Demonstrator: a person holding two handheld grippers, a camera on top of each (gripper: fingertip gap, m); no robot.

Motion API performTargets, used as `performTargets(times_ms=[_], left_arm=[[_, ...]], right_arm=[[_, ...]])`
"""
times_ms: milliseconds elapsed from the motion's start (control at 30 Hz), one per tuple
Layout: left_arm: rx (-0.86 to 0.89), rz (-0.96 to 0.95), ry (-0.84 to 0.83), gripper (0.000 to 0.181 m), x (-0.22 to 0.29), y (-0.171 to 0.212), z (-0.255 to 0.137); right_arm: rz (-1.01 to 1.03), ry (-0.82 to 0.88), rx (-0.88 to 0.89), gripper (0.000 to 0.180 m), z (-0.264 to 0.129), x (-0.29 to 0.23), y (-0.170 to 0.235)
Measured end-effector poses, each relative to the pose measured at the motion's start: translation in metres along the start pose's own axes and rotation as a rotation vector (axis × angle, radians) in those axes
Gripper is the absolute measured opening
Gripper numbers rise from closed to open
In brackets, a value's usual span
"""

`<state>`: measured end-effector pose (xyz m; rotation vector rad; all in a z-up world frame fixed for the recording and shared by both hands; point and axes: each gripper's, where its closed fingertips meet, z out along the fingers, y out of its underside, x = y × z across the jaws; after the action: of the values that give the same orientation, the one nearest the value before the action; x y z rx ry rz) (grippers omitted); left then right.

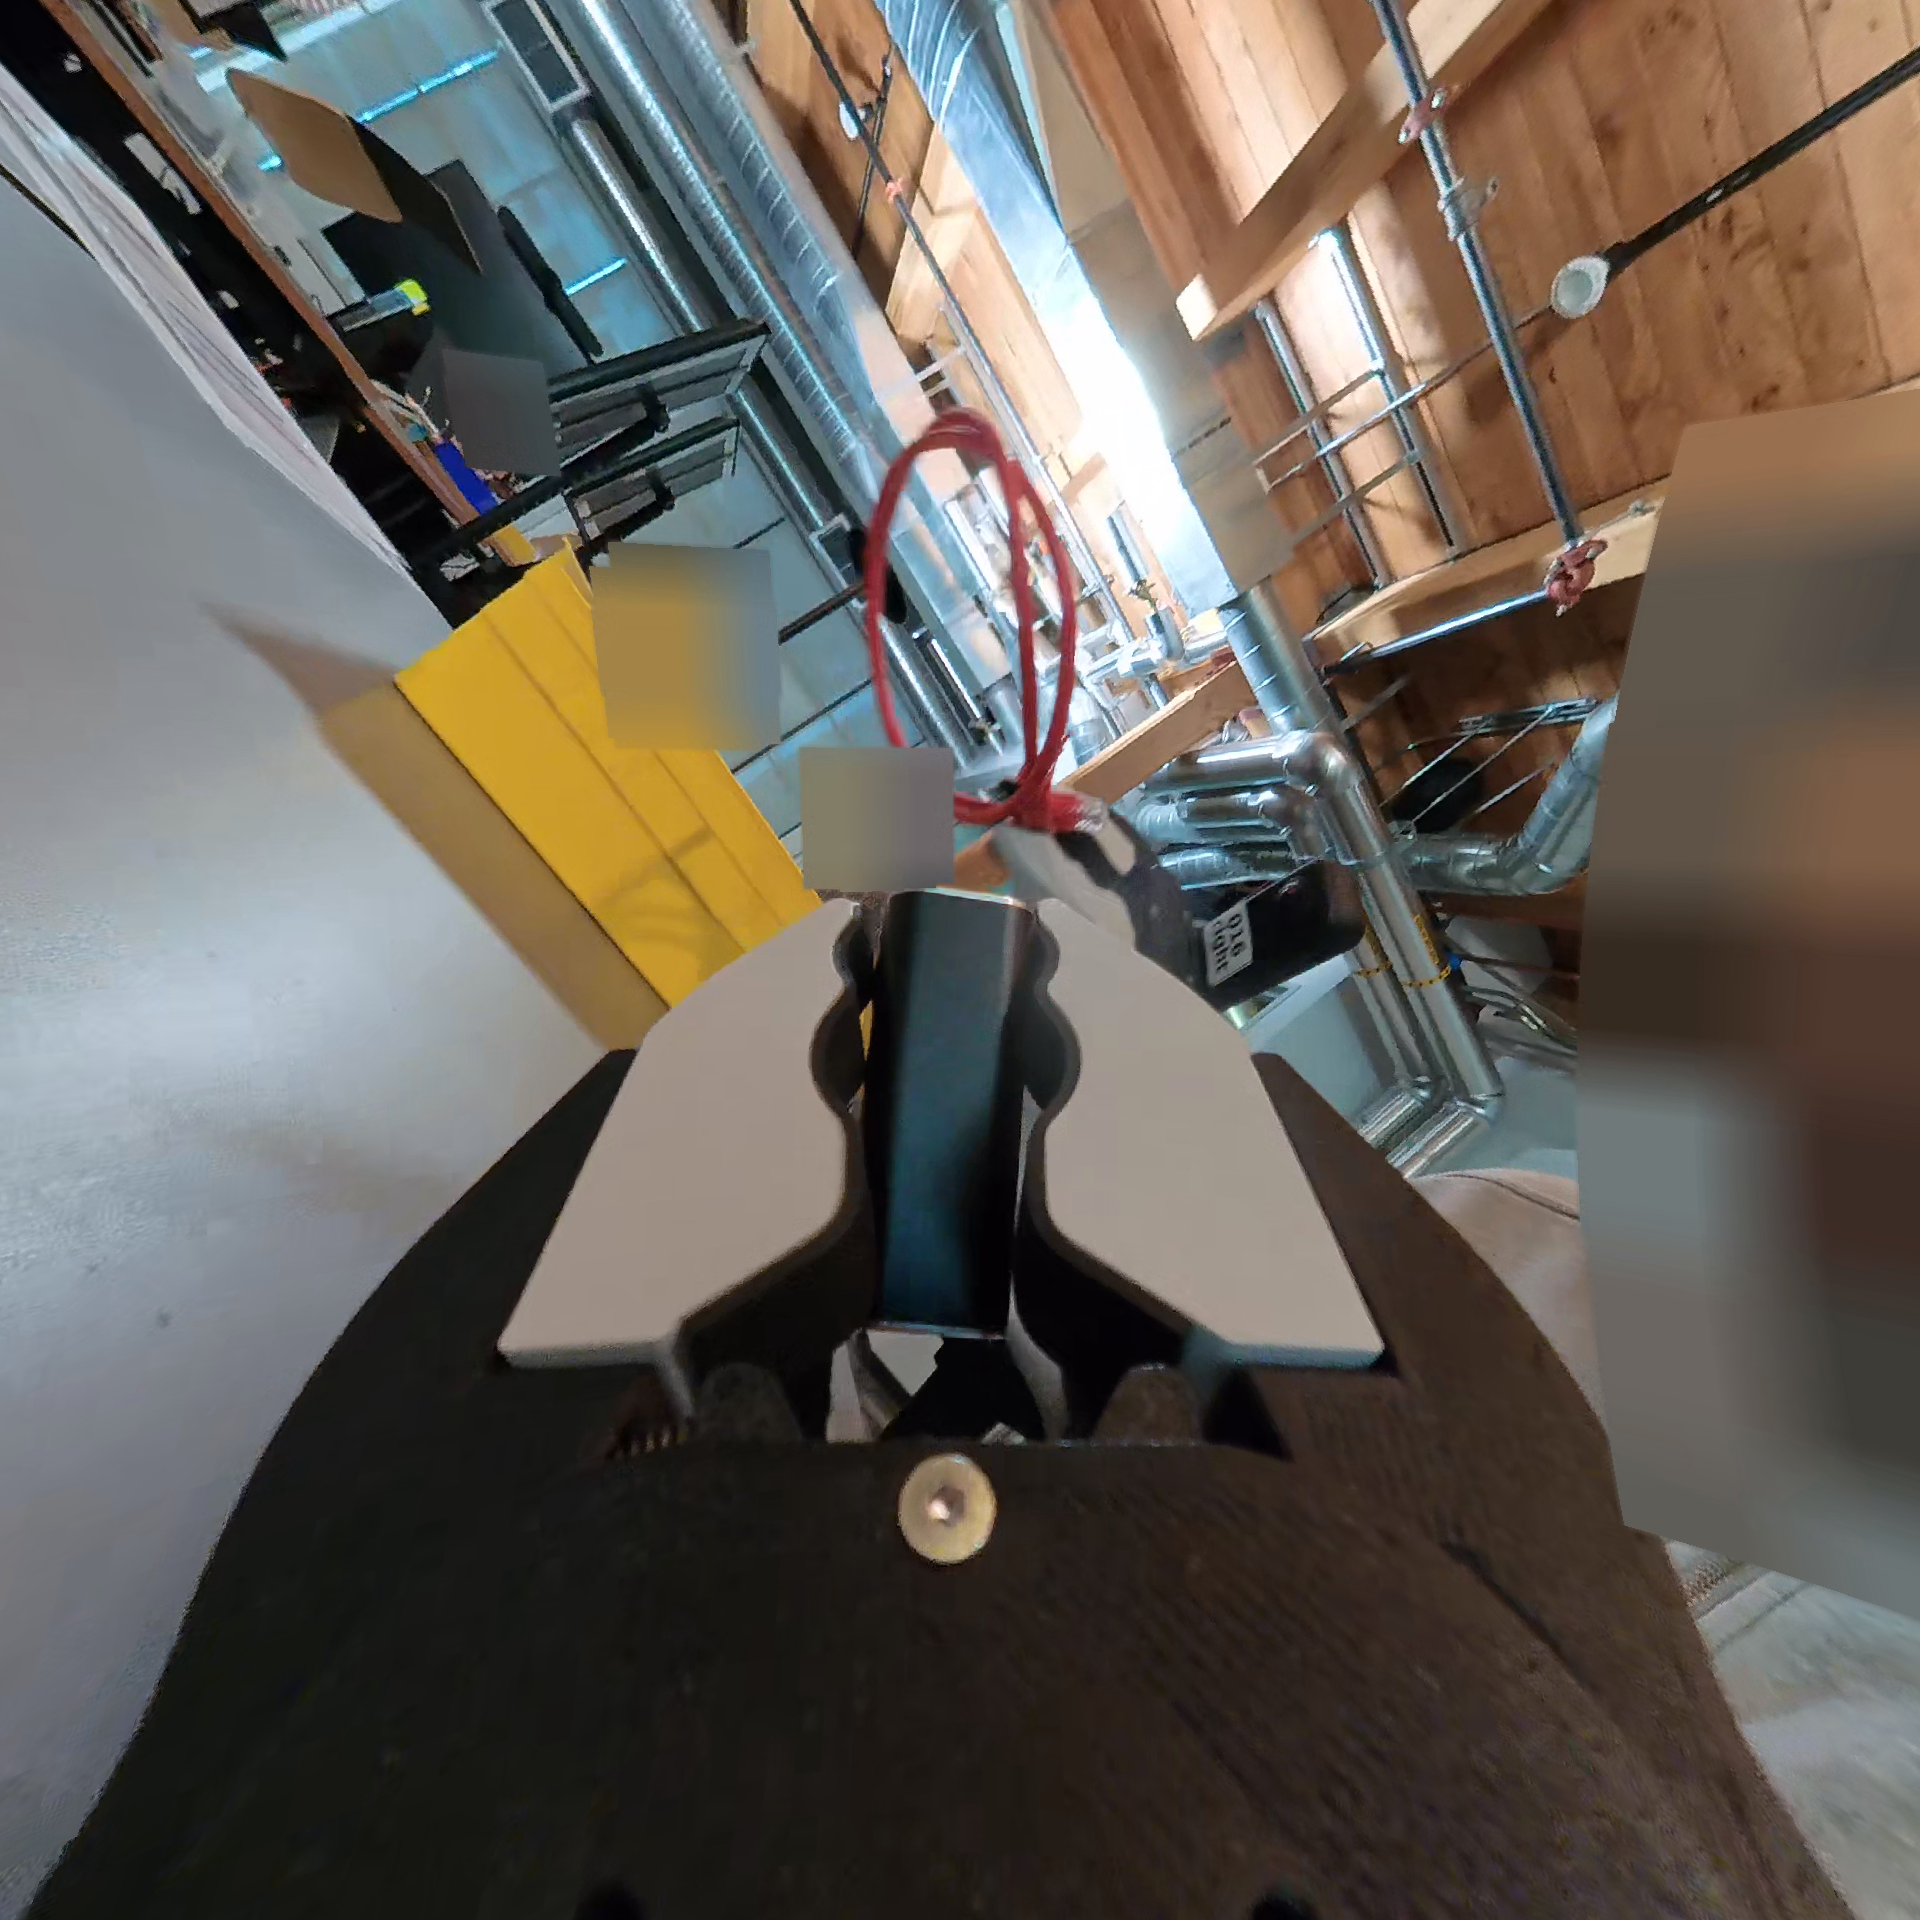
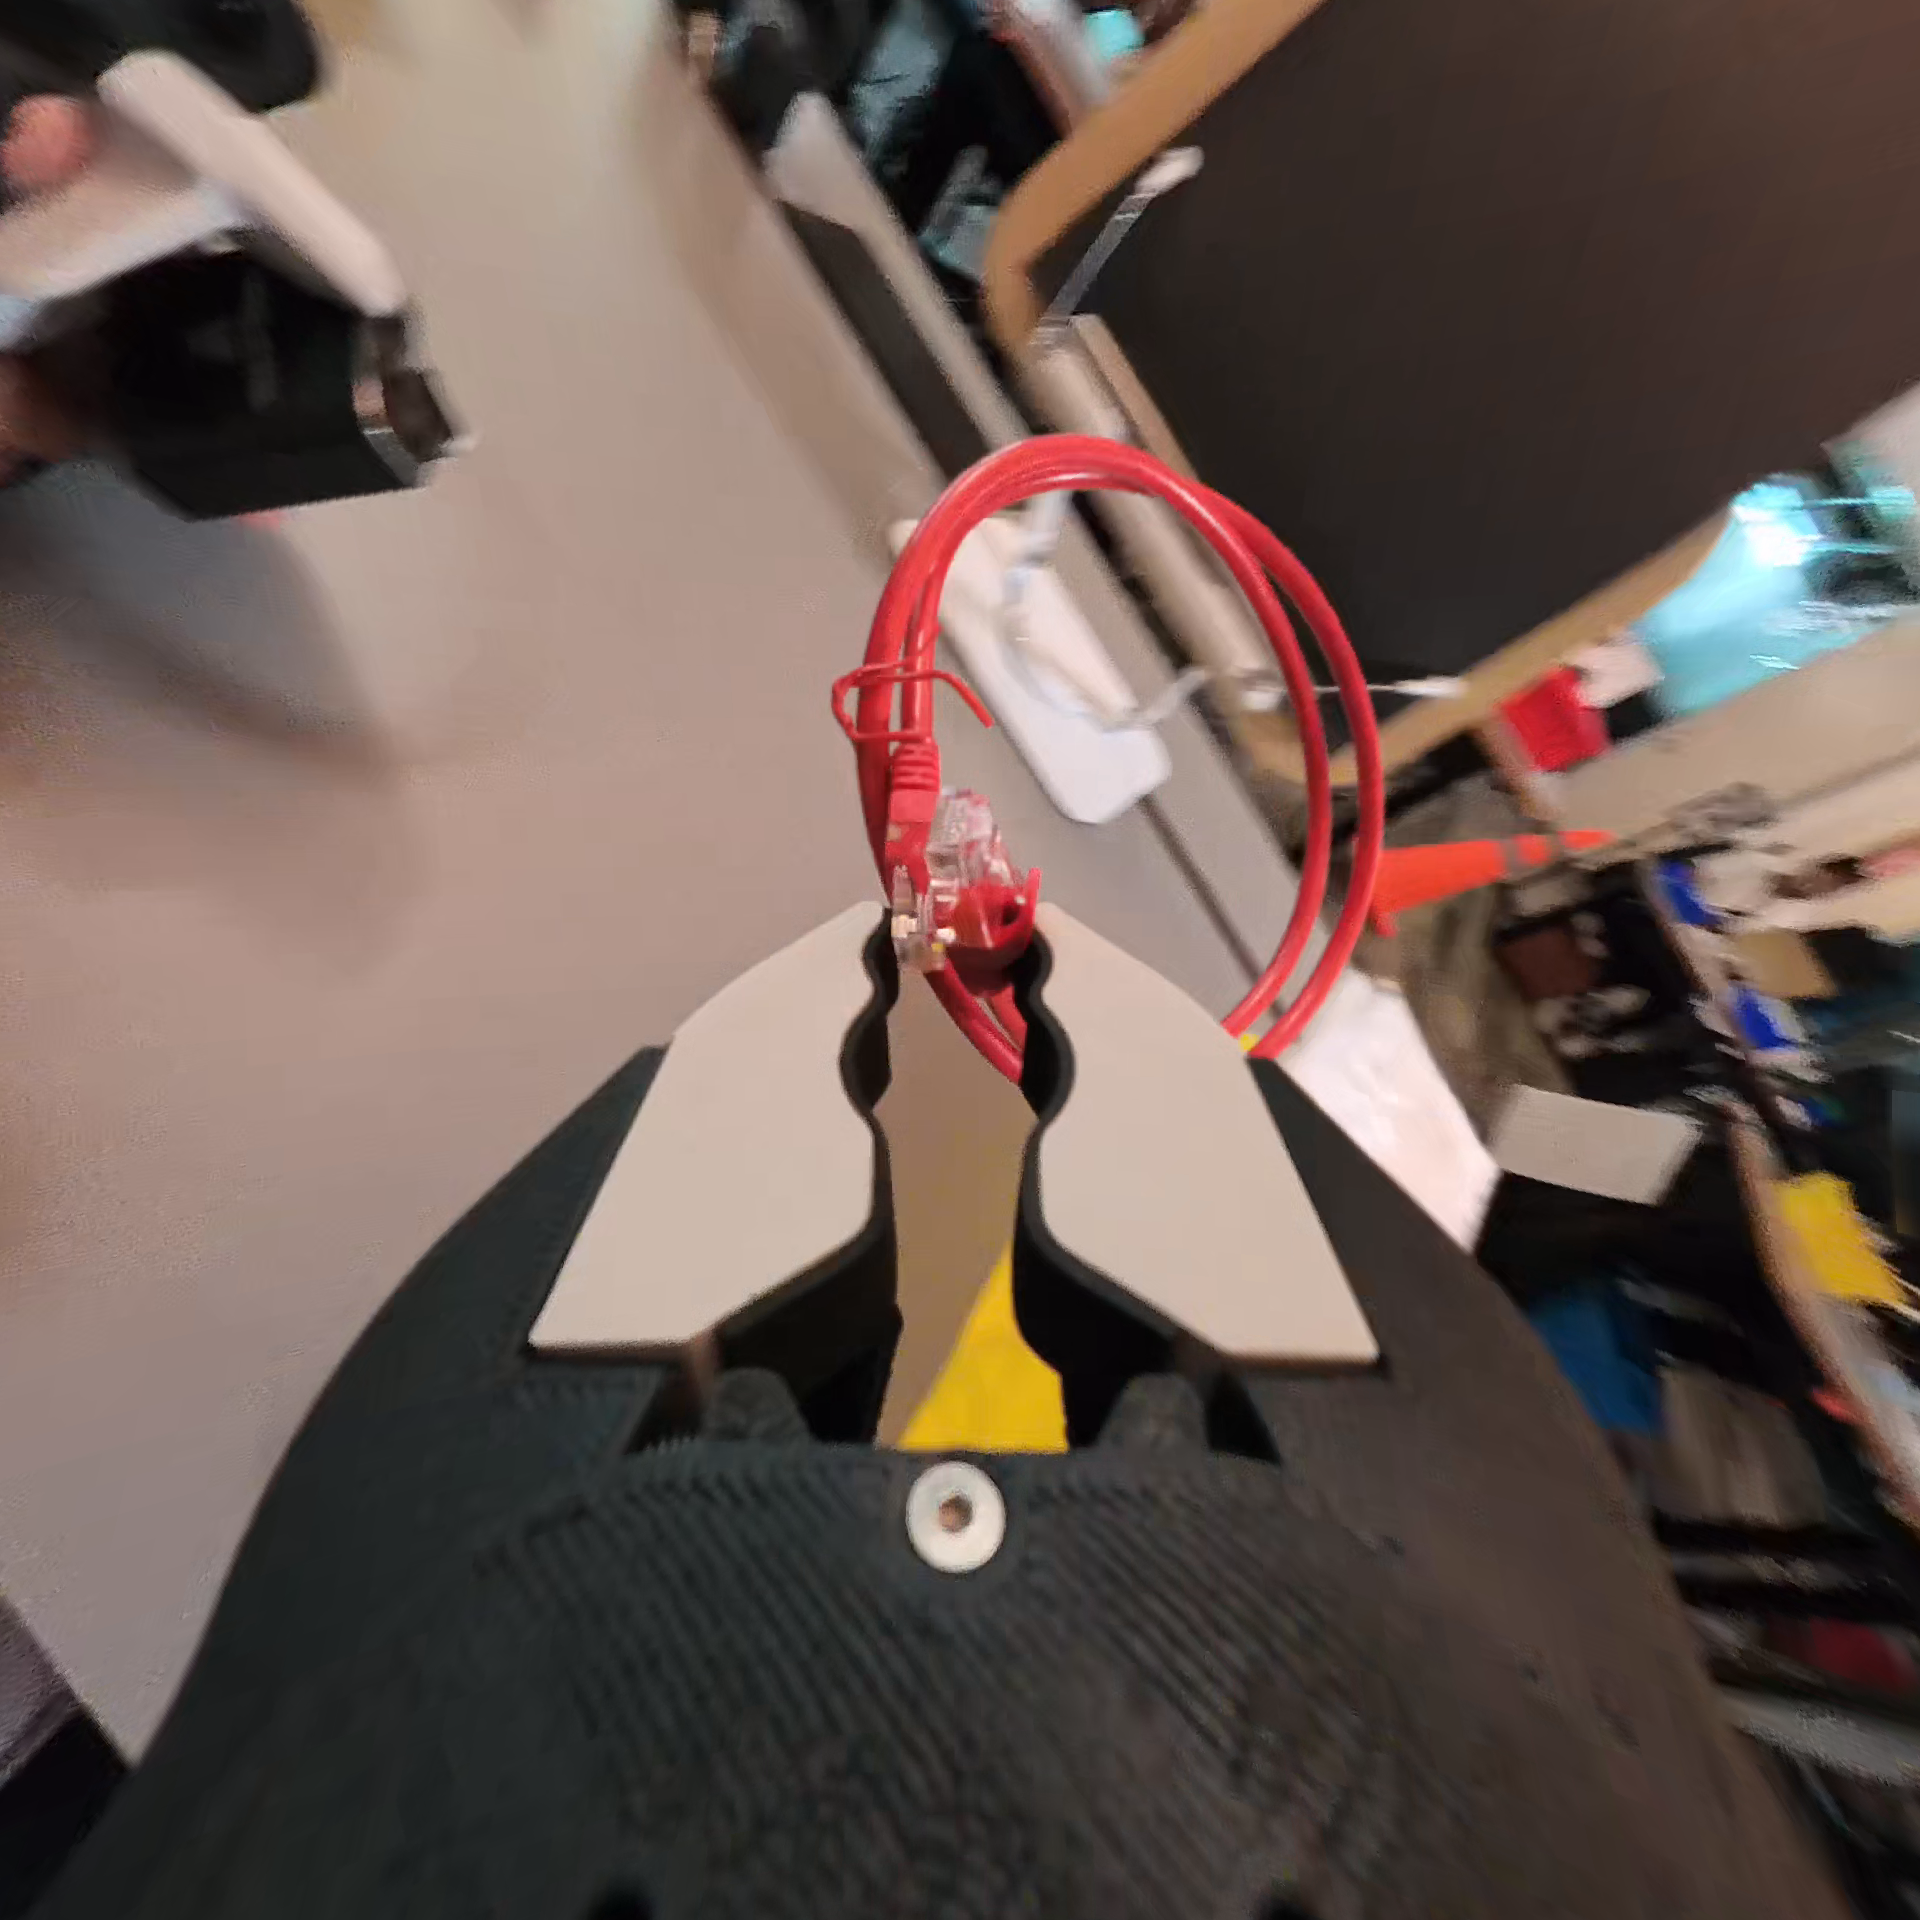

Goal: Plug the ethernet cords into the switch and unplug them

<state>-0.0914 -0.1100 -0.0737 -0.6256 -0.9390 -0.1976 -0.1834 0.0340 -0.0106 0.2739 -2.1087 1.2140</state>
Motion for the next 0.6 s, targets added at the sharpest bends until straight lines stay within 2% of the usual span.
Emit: performTargets(times_ms=[33,167,300,433,600], left_arm=[[-0.008,0.007,-0.006,0.026,0.0,0.001,0.001],[-0.015,0.009,-0.017,0.026,-0.002,0.002,0.001],[-0.008,0.006,-0.023,0.026,-0.003,0.001,0.001],[-0.022,0.023,-0.044,0.025,-0.005,0.003,0.002],[-0.05,0.046,-0.06,0.026,-0.006,0.007,0.004]], right_arm=[[0.005,0.06,-0.013,0.021,-0.012,0.016,0.003],[0.135,0.25,-0.079,0.022,-0.06,0.056,0.048],[0.246,0.296,-0.162,0.021,-0.093,0.059,0.116],[0.306,0.232,-0.238,0.021,-0.092,0.057,0.161],[0.344,0.142,-0.317,0.021,-0.084,0.045,0.188]])
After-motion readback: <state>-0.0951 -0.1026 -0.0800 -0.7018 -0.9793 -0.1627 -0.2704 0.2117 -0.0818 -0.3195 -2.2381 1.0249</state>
